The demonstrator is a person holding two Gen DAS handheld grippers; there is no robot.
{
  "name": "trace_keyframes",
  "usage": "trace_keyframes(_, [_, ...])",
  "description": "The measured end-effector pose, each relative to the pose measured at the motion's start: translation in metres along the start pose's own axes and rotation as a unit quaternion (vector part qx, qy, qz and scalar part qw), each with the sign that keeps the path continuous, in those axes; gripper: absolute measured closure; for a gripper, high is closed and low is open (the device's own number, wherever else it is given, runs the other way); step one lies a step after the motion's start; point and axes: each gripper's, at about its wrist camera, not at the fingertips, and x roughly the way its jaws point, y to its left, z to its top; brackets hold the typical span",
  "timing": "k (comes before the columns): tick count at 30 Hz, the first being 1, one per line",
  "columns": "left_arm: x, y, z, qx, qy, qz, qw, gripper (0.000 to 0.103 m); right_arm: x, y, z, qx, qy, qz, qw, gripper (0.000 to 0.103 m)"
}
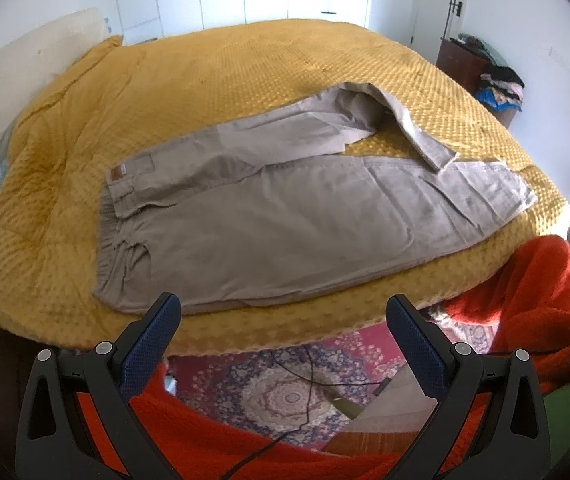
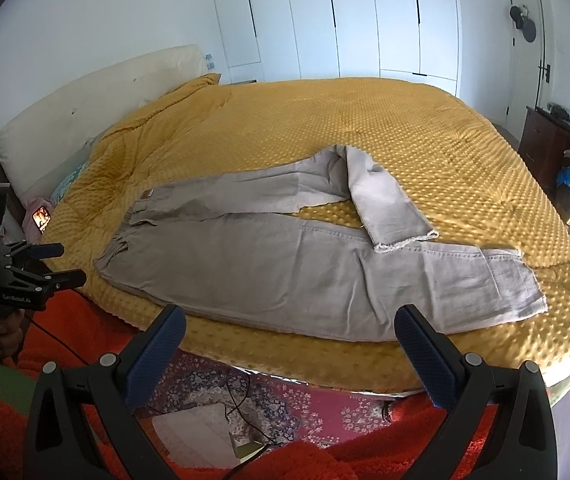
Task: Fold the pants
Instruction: 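Move both tools down toward the beige trousers on the duvet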
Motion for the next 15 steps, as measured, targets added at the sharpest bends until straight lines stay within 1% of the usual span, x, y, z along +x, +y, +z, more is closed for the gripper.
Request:
trace_keyframes(3, [0.004, -0.002, 0.009, 0.008, -0.010, 0.005, 0.9999, 0.001, 0.005, 0.002, 0.005, -0.008, -0.009, 0.012, 1.000, 0.000])
trace_keyframes(8, [0.007, -0.011, 0.036, 0.021, -0.038, -0.004, 0.9990, 0.001, 0.020, 0.010, 0.013, -0.030, -0.010, 0.025, 0.999, 0.000])
trace_keyframes(11, [0.010, -0.018, 0.047, 0.024, -0.052, 0.003, 0.9984, 0.001, 0.028, 0.010, 0.018, -0.040, -0.012, 0.023, 0.999, 0.000])
trace_keyframes(12, [0.015, -0.020, 0.050, 0.021, -0.053, 0.008, 0.9983, 0.001, 0.032, 0.008, 0.020, -0.040, -0.008, 0.019, 0.999, 0.000])
trace_keyframes(15, [0.039, -0.019, 0.053, 0.010, -0.034, 0.017, 0.9992, 0.001, 0.056, -0.004, 0.019, -0.044, 0.024, -0.003, 0.999, 0.000])
